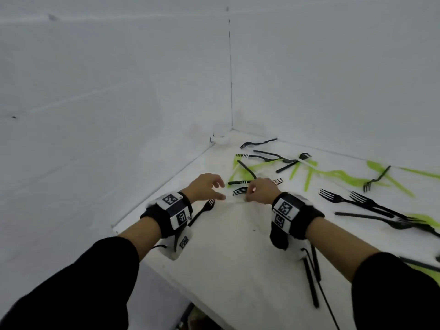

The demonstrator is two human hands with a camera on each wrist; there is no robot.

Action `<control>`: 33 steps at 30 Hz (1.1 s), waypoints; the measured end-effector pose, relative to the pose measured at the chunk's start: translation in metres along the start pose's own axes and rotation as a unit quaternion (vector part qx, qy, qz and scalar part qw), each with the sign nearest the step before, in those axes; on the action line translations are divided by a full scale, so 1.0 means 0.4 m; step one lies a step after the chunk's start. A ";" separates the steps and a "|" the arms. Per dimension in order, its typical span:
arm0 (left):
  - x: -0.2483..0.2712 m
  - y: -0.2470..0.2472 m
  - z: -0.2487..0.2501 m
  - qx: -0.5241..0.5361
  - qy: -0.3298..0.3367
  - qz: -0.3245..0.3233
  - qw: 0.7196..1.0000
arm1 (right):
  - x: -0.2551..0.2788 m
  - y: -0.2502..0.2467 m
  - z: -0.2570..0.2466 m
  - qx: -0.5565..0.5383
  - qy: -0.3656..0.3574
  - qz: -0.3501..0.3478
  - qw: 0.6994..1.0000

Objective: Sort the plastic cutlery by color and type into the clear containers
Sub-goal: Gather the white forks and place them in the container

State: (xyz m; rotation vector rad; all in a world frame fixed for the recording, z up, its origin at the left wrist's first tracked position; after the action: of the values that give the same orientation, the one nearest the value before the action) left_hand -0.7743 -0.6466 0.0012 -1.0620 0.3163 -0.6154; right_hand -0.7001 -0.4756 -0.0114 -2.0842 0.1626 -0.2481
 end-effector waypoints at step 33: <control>-0.466 -0.098 0.067 0.559 -0.054 -0.125 0.818 | -0.164 -0.109 0.175 0.009 0.174 0.075 0.982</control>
State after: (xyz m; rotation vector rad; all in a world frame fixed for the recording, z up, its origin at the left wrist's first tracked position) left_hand -0.9199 -0.5272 0.0395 0.0220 -0.2997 -0.8094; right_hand -0.7460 -0.3809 -0.0149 -1.9849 0.5239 -0.5202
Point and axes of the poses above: each hand's wrist, its own x-axis away from the middle knuckle, its own y-axis out of the palm, z = x × y, the point moved 1 cm from there along -x, towards the middle knuckle, and after that the axes turned 4 degrees about z, right-handed, at the moved point
